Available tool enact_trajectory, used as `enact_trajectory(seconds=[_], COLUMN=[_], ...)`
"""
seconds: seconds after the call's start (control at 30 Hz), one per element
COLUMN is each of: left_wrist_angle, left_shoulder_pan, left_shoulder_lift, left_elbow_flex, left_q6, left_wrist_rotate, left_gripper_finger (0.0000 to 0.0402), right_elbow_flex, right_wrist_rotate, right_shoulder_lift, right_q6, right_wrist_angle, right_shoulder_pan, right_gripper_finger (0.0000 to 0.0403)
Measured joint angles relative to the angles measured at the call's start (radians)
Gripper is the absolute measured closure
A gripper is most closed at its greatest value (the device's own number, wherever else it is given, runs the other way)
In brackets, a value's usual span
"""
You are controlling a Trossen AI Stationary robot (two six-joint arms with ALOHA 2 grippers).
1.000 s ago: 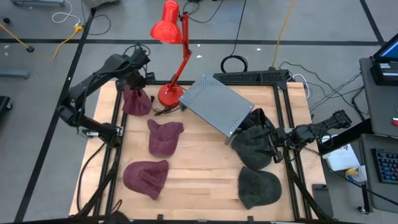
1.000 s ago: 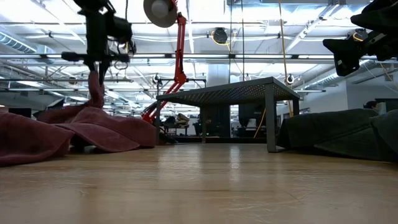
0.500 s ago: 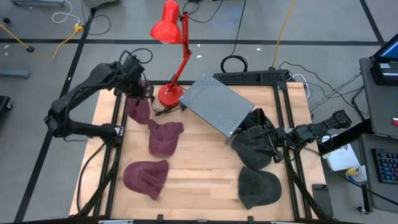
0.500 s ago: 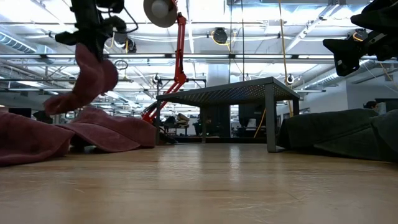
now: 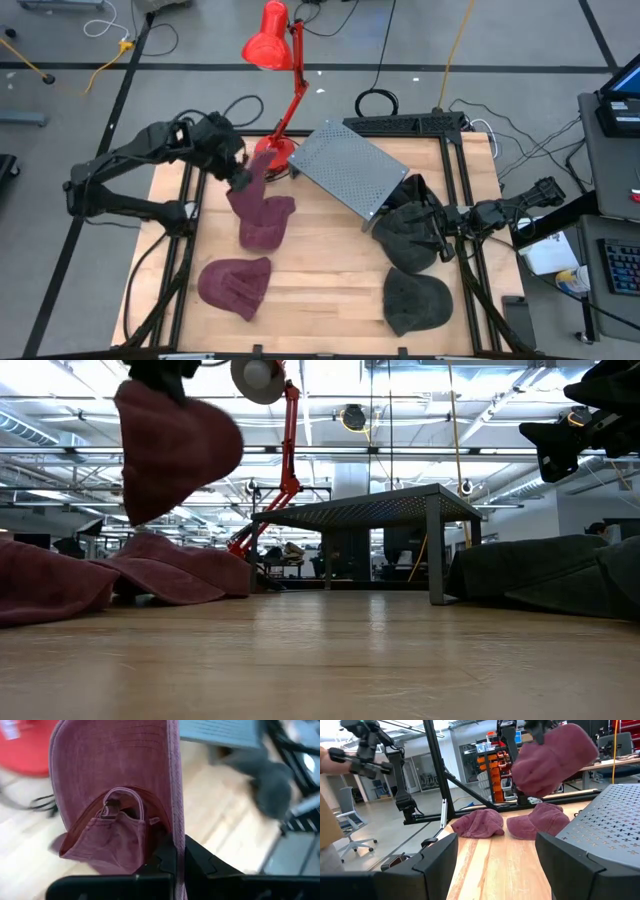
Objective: Pick & Place hat
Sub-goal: Put the red cap on the shelf
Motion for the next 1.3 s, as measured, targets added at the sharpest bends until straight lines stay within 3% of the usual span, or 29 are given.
enact_trajectory(seconds=[0.4,0.77,1.07,1.3], left_wrist_angle=[0.232,0.622,0.887,1.057], left_shoulder_pan=[-0.37,-0.685,-0.835,-0.859], left_shoulder_lift=[0.001,0.001,0.05,0.125], left_elbow_flex=[0.0,0.0,0.0,0.0], left_q6=[0.033,0.021,0.058,0.099], left_wrist_rotate=[0.008,-0.197,-0.428,-0.501], left_gripper_finger=[0.0394,0.0394,0.0394,0.0394], right_elbow_flex=[0.0,0.0,0.0,0.0], right_wrist_rotate=[0.0,0.0,0.0,0.0], right_shoulder_lift=[0.0,0.0,0.0,0.0], right_q6=[0.0,0.0,0.0,0.0], right_wrist_angle=[0.0,0.0,0.0,0.002], right_shoulder_pan=[0.0,0.0,0.0,0.0], right_gripper_finger=[0.014,0.014,0.014,0.014])
